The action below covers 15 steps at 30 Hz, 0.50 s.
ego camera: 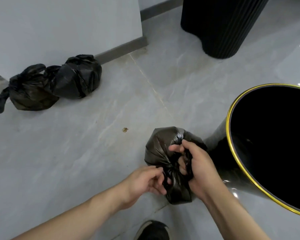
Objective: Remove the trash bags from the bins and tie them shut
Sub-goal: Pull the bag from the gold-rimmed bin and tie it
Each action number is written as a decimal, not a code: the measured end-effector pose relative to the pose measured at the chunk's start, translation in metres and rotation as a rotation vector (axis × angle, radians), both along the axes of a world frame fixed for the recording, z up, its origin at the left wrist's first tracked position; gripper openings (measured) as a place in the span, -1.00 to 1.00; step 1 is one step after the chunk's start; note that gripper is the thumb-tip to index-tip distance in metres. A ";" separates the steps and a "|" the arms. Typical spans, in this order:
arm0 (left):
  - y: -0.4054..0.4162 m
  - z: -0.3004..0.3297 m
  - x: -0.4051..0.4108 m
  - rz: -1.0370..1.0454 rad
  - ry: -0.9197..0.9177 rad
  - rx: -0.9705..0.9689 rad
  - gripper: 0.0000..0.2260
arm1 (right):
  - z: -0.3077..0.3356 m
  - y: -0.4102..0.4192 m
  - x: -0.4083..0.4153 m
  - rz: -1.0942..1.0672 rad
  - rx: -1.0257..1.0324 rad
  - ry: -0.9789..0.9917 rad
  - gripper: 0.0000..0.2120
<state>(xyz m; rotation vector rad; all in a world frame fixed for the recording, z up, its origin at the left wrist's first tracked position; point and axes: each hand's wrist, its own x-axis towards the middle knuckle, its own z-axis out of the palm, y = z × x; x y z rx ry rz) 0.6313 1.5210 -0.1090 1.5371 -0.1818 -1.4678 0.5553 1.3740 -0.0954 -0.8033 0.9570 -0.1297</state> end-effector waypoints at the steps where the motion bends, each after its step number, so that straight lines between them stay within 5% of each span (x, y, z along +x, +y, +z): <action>1: 0.001 -0.002 -0.003 -0.041 -0.082 0.016 -0.67 | -0.005 0.002 -0.002 0.046 -0.087 0.039 -0.72; 6: 0.013 -0.007 -0.006 -0.363 -0.625 -0.004 -0.68 | -0.020 0.004 -0.003 0.196 -0.341 0.102 -0.80; 10: 0.017 0.006 0.011 -0.428 -0.921 -0.052 -0.64 | -0.028 0.002 -0.007 0.281 -0.495 0.122 -0.79; 15: 0.006 0.024 0.041 -0.576 -1.596 -0.030 -0.71 | -0.033 0.006 -0.009 0.546 -0.747 0.071 -0.73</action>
